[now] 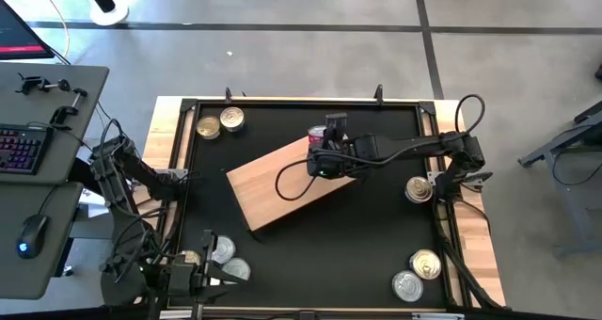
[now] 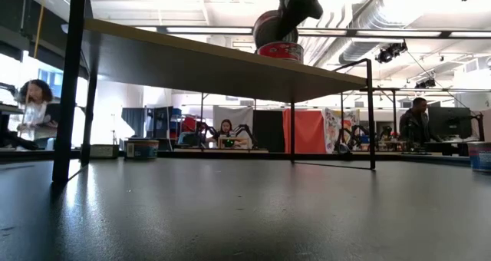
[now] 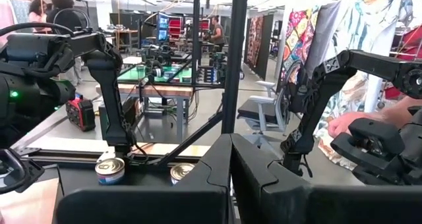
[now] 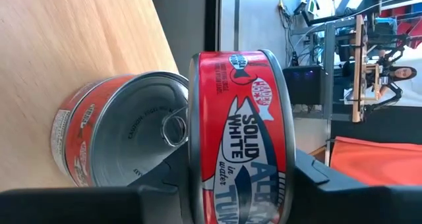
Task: Stack canned seafood by type on shelf
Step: Stack the red tuna can on the top of the other red tuna cans on the shelf
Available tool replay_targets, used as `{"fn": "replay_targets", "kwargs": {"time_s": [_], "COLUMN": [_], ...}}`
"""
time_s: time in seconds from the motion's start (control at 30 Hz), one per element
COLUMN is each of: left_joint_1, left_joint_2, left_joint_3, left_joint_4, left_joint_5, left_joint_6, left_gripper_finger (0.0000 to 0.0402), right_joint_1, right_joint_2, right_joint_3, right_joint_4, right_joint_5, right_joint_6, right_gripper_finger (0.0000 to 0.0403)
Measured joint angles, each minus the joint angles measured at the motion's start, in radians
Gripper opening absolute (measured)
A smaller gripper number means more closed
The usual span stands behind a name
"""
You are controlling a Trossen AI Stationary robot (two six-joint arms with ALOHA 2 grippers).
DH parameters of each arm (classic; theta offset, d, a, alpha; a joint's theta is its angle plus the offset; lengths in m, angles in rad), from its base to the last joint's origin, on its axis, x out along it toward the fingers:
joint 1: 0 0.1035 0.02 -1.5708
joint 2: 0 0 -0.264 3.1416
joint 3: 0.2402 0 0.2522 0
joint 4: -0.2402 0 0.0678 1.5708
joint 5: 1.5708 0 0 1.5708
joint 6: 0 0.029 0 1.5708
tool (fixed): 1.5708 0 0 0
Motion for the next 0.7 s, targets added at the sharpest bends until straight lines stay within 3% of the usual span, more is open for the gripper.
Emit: {"fn": "replay_targets", "kwargs": {"time_s": [0.7], "left_joint_1": [0.0], "left_joint_2": [0.0], "left_joint_3": [0.0], "left_joint_4": [-0.001], "left_joint_5": [0.001], "left_joint_6": [0.007], "left_gripper_finger": [0.0], "right_joint_1": [-0.035], "right_joint_2": [0.0], "right_joint_3": [0.0], "right_joint_4": [-0.035], "right_joint_5": [-0.063], "right_joint_6": [0.104], "right_gripper_finger": [0.0136]}}
